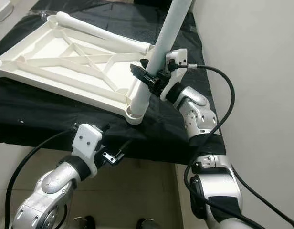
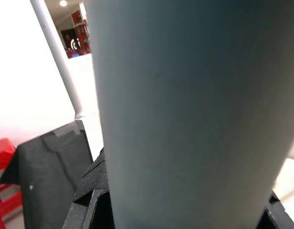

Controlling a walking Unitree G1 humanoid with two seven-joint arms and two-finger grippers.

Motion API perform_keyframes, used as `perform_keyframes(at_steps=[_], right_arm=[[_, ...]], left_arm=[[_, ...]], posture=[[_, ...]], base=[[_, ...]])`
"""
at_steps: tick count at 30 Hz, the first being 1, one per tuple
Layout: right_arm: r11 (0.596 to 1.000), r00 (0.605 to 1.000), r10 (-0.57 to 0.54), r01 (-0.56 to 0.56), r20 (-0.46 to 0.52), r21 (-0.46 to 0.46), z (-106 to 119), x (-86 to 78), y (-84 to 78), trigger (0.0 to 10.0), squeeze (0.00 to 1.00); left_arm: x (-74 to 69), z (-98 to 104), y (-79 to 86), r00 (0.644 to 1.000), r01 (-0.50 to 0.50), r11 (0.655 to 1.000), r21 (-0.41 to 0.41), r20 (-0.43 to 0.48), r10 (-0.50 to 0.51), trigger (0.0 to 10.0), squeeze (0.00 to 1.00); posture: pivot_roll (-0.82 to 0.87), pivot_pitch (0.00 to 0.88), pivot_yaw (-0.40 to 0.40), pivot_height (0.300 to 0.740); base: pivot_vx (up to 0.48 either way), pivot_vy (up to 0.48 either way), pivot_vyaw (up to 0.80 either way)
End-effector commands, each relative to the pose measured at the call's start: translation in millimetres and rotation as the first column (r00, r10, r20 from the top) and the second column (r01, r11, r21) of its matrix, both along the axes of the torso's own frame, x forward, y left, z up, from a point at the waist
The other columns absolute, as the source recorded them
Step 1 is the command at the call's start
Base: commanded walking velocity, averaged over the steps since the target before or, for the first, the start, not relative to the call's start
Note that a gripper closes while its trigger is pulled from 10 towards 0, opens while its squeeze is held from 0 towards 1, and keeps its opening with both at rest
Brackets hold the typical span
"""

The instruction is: Building children table

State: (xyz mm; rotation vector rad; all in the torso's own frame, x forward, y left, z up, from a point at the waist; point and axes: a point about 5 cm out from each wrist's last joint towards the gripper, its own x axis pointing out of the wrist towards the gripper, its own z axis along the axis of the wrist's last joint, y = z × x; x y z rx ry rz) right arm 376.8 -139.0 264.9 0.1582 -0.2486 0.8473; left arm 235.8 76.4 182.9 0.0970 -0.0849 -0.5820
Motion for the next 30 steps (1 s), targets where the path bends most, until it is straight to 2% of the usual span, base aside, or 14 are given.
perform_keyframes(at_steps=[1, 6, 15, 21, 25, 30], right_arm=[[1.0, 0.991, 0.017, -0.02, -0.133, -0.021, -33, 0.7, 4.9, 10.0, 0.0], [1.0, 0.99, 0.019, -0.022, -0.138, -0.017, -33, 0.8, 5.4, 10.0, 0.0], [0.995, 0.986, 0.093, -0.095, -0.141, -0.008, -35, -5.2, 11.9, 10.0, 0.0], [0.996, 0.988, 0.085, -0.085, -0.128, 0.01, -32, -4.0, 14.4, 10.0, 0.0], [0.998, 0.993, 0.053, -0.056, -0.107, -0.031, -32, -1.9, 15.1, 10.0, 0.0], [0.99, 0.996, 0.014, -0.025, -0.083, -0.142, -35, -0.7, 14.7, 10.0, 0.0]], left_arm=[[-2.2, -2, -0.1, 1.0, 0.0, 1.0, 0.016, -0.01, 0.0, 10.0, 0.0], [-1.6, -1, 0.5, 1.0, -0.003, 1.0, 0.017, -0.008, 0.003, 10.0, 0.0], [-1.5, -3, 0.6, 1.0, -0.004, 1.0, 0.019, -0.014, 0.005, 10.0, 0.0], [-1.3, -3, 0.6, 1.0, -0.005, 1.0, 0.018, -0.014, 0.005, 10.0, 0.0], [-0.9, -3, 0.4, 1.0, -0.006, 1.0, 0.018, -0.012, 0.006, 10.0, 0.0], [-0.8, -2, 0.3, 1.0, -0.007, 1.0, 0.017, -0.009, 0.007, 10.0, 0.0]], posture=[[0.1, 0.266, -0.113, 0.74], [0.11, 0.266, -0.114, 0.74], [0.1, 0.265, -0.114, 0.74], [0.1, 0.266, -0.113, 0.74], [0.1, 0.265, -0.115, 0.74], [0.1, 0.265, -0.115, 0.74]], base=[[0.0, 0.0, 0.0], [0.0, 0.0, 0.0], [0.0, 0.0, 0.0], [0.0, 0.0, 0.0], [0.0, 0.0, 0.0], [0.0, 0.0, 0.0]])
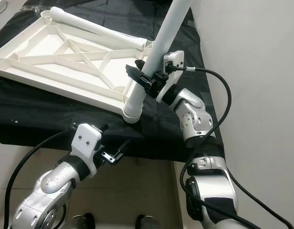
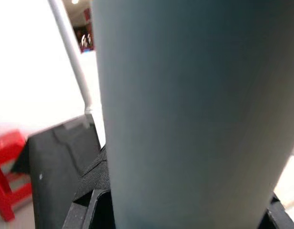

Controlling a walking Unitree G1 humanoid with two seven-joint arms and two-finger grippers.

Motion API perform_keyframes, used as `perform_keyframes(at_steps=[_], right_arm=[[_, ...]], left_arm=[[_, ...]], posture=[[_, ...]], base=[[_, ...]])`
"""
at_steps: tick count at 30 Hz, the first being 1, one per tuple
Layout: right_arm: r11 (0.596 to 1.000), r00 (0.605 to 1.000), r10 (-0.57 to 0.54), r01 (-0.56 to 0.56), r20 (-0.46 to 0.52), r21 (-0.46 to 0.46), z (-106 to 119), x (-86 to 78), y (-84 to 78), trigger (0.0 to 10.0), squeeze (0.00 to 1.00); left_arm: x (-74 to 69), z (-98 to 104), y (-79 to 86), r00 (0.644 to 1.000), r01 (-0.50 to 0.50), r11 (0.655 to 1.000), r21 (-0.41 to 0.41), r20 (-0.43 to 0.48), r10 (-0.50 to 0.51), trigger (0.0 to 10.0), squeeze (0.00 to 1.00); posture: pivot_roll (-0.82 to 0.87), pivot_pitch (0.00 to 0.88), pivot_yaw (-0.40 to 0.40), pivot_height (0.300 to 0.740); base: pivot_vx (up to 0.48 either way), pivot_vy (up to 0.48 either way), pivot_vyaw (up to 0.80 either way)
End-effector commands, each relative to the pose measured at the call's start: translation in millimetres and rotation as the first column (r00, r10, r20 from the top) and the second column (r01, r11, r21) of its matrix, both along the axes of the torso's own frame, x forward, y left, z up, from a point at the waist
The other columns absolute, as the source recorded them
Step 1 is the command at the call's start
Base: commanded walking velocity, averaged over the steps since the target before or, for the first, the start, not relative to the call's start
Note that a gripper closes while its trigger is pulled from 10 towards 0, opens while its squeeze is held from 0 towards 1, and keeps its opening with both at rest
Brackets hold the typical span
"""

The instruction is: Building children table

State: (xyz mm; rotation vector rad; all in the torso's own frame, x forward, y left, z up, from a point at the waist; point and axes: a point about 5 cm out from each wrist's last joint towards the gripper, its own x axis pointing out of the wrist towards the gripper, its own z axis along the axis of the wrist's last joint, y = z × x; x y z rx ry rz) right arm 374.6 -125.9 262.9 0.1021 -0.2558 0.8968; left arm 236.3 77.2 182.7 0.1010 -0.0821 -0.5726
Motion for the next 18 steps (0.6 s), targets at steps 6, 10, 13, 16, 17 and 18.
perform_keyframes(at_steps=[6, 10, 13, 16, 17, 18], right_arm=[[0.974, 0.997, 0.005, -0.022, -0.072, -0.226, -33, -0.8, 6.4, 10.0, 0.0], [0.964, 0.998, 0.013, -0.029, -0.061, -0.265, -32, 0.5, 9.0, 10.0, 0.0], [0.964, 0.995, 0.041, -0.063, -0.092, -0.258, -34, 0.7, 10.8, 10.0, 0.0], [0.964, 0.977, 0.127, -0.162, -0.172, -0.211, -39, -2.1, 13.5, 10.0, 0.0], [0.964, 0.977, 0.127, -0.162, -0.172, -0.211, -39, -2.1, 13.5, 10.0, 0.0], [0.961, 0.965, 0.168, -0.206, -0.203, -0.186, -41, -3.9, 14.8, 10.0, 0.0]], left_arm=[[-1.2, -2, -1.2, 1.0, 0.005, 1.0, 0.011, -0.007, -0.005, 10.0, 0.0], [-1.3, -2, -2.2, 1.0, 0.006, 1.0, 0.008, -0.006, -0.006, 10.0, 0.0], [-1.4, -2, -2.2, 1.0, 0.006, 1.0, 0.008, -0.006, -0.006, 10.0, 0.0], [-1.6, -2, -2.4, 1.0, 0.007, 1.0, 0.008, -0.006, -0.007, 10.0, 0.0], [-1.6, -2, -2.4, 1.0, 0.007, 1.0, 0.008, -0.006, -0.007, 10.0, 0.0], [-1.7, -2, -2.5, 1.0, 0.007, 1.0, 0.008, -0.006, -0.007, 10.0, 0.0]], posture=[[0.1, 0.264, -0.115, 0.74], [0.1, 0.259, -0.118, 0.74], [0.1, 0.256, -0.118, 0.74], [0.1, 0.256, -0.118, 0.74], [0.1, 0.256, -0.118, 0.74], [0.1, 0.253, -0.119, 0.74]], base=[[0.0, 0.0, 0.0], [0.0, 0.0, 0.0], [0.0, 0.0, 0.0], [0.0, 0.0, 0.0], [0.0, 0.0, 0.0], [0.0, 0.0, 0.0]])
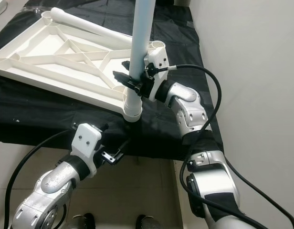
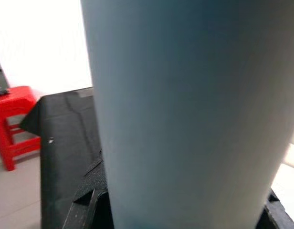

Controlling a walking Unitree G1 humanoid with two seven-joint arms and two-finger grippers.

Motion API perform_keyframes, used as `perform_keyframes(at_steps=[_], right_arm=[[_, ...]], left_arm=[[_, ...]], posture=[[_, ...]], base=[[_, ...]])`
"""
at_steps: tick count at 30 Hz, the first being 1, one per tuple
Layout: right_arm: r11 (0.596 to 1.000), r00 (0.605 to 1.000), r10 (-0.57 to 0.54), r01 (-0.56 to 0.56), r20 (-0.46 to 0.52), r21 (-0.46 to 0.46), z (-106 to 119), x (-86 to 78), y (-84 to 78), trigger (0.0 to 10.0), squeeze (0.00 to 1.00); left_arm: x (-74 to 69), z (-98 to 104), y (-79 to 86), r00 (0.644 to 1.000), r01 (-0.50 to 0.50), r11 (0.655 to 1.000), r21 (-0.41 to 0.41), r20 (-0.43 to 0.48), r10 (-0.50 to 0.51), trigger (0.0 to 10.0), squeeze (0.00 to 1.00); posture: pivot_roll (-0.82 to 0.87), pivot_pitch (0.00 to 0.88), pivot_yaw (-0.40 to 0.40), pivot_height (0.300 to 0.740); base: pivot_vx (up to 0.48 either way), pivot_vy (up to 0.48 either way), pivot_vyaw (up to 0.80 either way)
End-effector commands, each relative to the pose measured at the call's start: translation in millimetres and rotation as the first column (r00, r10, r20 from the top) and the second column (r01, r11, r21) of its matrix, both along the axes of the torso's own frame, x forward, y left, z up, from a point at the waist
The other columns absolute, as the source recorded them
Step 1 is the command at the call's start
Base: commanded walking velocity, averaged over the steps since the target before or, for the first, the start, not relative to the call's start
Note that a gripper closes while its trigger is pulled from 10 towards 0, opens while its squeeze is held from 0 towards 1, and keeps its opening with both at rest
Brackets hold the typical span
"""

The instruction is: Building children table

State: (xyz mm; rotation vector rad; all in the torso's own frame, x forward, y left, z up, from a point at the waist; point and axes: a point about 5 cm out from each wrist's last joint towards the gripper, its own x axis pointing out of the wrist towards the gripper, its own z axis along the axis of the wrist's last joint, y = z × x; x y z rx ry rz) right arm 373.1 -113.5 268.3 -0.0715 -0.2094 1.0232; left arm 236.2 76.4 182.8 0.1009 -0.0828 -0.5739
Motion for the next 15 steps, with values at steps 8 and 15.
perform_keyframes(at_steps=[8, 15], right_arm=[[0.962, 0.917, 0.271, -0.27, -0.291, 0.047, -55, -16.4, 12.2, 10.0, 0.0], [0.953, 0.923, 0.285, -0.303, -0.259, -0.03, -66, -20.9, 16.2, 10.0, 0.0]], left_arm=[[-2.7, -2, -2.9, 1.0, 0.006, 1.0, 0.005, -0.006, -0.006, 10.0, 0.0], [-2.6, -1, -2.9, 1.0, 0.007, 1.0, 0.007, -0.003, -0.007, 10.0, 0.0]], posture=[[0.1, 0.249, -0.124, 0.74], [0.1, 0.248, -0.125, 0.74]], base=[[0.0, 0.0, 0.0], [0.0, 0.0, 0.0]])
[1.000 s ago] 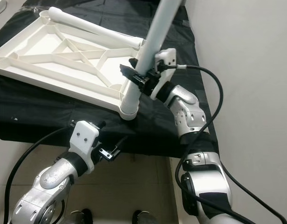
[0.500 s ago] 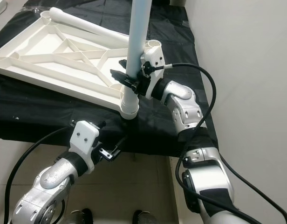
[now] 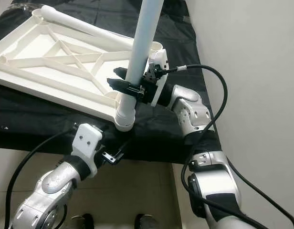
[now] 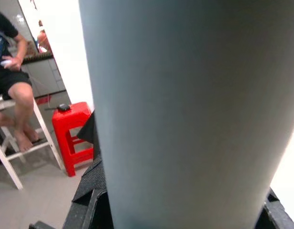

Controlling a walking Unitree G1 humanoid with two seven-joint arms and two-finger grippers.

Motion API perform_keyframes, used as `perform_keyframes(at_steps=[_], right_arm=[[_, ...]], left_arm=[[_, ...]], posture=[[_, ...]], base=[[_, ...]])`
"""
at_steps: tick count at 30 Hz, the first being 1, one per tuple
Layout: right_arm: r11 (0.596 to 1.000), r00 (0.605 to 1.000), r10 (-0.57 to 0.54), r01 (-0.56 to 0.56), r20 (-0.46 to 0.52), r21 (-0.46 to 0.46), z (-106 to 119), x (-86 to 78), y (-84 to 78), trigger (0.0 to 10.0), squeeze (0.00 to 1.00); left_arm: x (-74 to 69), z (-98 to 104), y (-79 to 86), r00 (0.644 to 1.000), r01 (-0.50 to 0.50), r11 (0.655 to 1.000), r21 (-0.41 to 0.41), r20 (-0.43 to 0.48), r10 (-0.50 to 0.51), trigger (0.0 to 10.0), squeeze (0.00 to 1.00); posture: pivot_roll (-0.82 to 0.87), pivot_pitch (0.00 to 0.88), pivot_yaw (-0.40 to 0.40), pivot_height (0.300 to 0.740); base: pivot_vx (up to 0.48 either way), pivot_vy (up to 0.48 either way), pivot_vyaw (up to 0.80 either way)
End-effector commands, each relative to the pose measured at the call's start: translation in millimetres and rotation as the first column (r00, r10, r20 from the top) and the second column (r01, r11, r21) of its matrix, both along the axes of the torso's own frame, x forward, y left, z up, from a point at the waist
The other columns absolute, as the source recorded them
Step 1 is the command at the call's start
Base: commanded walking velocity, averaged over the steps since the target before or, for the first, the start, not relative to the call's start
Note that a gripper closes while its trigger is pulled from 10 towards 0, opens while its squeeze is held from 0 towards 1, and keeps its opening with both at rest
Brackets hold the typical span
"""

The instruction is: Building children table

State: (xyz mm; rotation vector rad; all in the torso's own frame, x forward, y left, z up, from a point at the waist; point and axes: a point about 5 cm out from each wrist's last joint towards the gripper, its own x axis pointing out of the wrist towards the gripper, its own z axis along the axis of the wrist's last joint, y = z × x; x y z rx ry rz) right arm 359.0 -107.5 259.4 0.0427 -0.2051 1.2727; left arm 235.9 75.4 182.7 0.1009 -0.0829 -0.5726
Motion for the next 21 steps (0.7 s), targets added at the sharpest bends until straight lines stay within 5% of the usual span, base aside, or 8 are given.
perform_keyframes(at_steps=[1, 13, 18, 19, 21], right_arm=[[0.986, 0.982, 0.041, -0.069, -0.183, -0.15, -57, -6.9, 10.2, 10.0, 0.0], [0.932, 0.986, 0.045, -0.1, -0.161, -0.349, -74, -13.7, 12.3, 10.0, 0.0], [0.946, 0.987, -0.098, 0.051, -0.131, -0.321, -70, -0.1, 10.1, 10.0, 0.0], [0.938, 0.965, -0.236, 0.197, -0.111, -0.287, -67, 10.5, 3.6, 10.0, 0.0], [0.927, 0.947, -0.3, 0.263, -0.111, -0.268, -65, 15.1, -0.3, 10.0, 0.0]], left_arm=[[-2.4, -1, -1.9, 1.0, 0.008, 1.0, 0.008, -0.004, -0.008, 10.0, 0.0], [-3.3, -3, -1.4, 1.0, 0.007, 1.0, 0.007, -0.011, -0.007, 10.0, 0.0], [-3.2, -3, -1.1, 1.0, 0.005, 1.0, 0.008, -0.01, -0.005, 10.0, 0.0], [-3.0, -3, -0.6, 1.0, 0.003, 1.0, 0.009, -0.01, -0.003, 10.0, 0.0], [-2.9, -2, -0.3, 1.0, 0.002, 1.0, 0.009, -0.01, -0.002, 10.0, 0.0]], posture=[[0.1, 0.248, -0.125, 0.74], [0.1, 0.257, -0.123, 0.74], [0.1, 0.259, -0.123, 0.74], [0.1, 0.259, -0.122, 0.74], [0.1, 0.259, -0.122, 0.74]], base=[[0.0, 0.0, 0.0], [0.0, 0.0, 0.0], [0.0, 0.0, 0.0], [0.0, 0.0, 0.0], [0.0, 0.0, 0.0]])
